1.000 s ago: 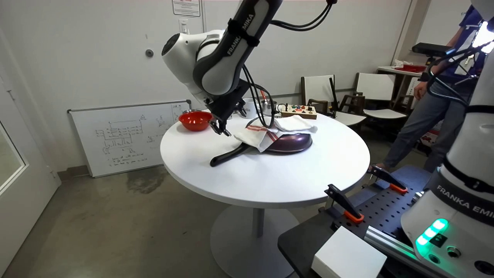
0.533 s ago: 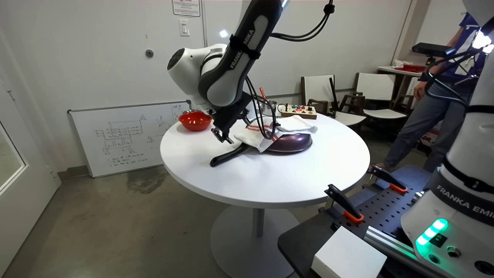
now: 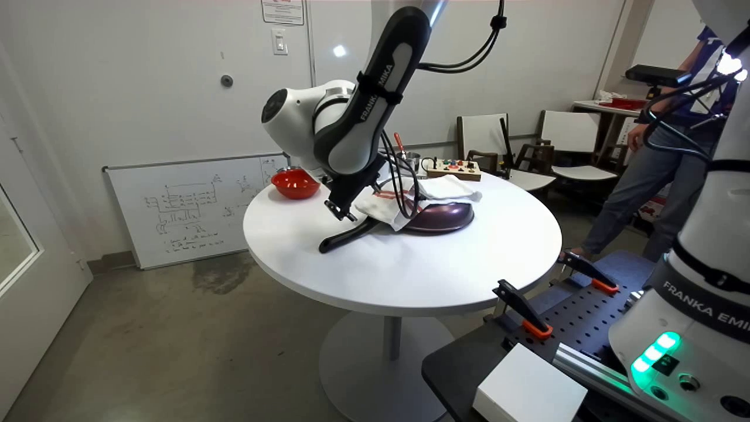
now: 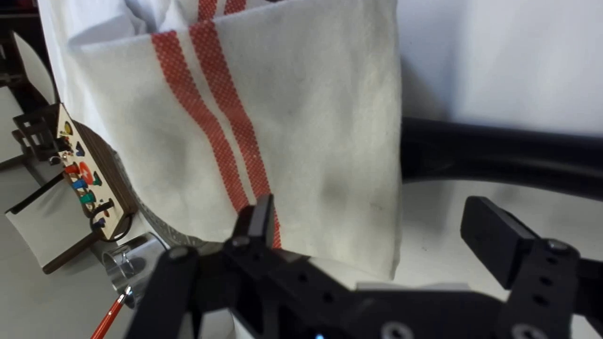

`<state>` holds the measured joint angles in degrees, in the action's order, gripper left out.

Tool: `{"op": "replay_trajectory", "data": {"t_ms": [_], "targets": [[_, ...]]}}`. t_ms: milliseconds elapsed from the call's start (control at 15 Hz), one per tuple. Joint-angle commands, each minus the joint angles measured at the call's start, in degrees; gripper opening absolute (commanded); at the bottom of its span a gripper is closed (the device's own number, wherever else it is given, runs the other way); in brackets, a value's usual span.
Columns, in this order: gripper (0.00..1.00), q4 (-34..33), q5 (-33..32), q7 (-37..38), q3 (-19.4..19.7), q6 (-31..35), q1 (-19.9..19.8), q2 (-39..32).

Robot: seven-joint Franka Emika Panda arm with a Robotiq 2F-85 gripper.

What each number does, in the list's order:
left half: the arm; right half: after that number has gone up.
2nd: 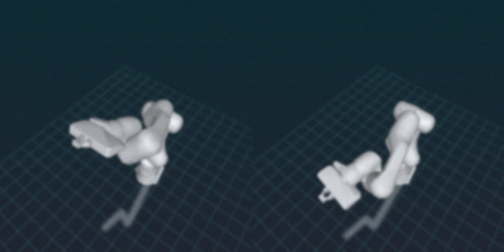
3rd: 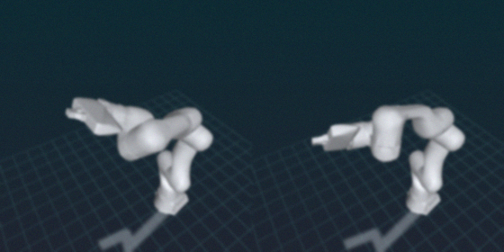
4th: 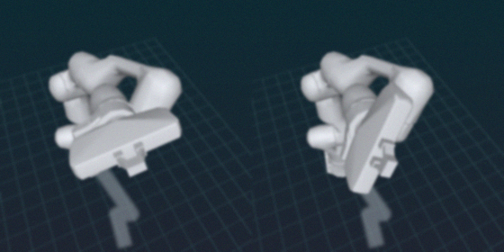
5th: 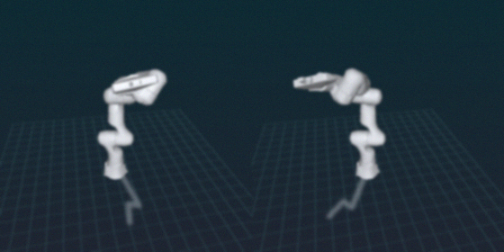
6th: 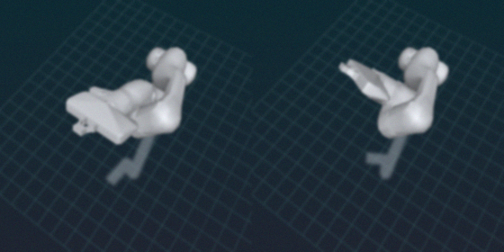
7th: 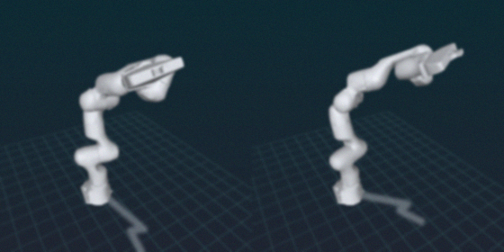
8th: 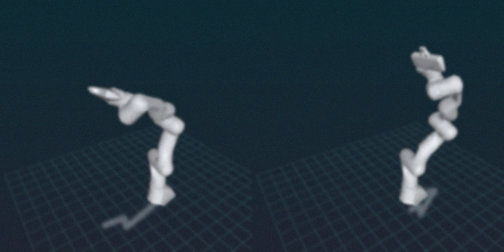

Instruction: Move the tea towel to the right

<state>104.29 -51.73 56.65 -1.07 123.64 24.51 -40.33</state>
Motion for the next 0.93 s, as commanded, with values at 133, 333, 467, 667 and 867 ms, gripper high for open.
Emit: {"op": "replay_trajectory", "data": {"t_ms": [133,333,467,667,867], "targets": [[1.00,-0.58,-5.09,3.18,-0.10,0.90,-0.20,-1.32],[1.00,-0.83,-7.00,4.16,-0.31,0.55,-0.34,-1.87],[1.00,-1.02,-7.78,4.69,-0.53,0.39,-0.54,-2.30],[1.00,-1.50,-9.00,5.23,-0.59,0.36,-0.64,-3.53],[1.00,-2.20,-10.24,5.96,-0.55,0.07,-0.87,-4.68]]}}
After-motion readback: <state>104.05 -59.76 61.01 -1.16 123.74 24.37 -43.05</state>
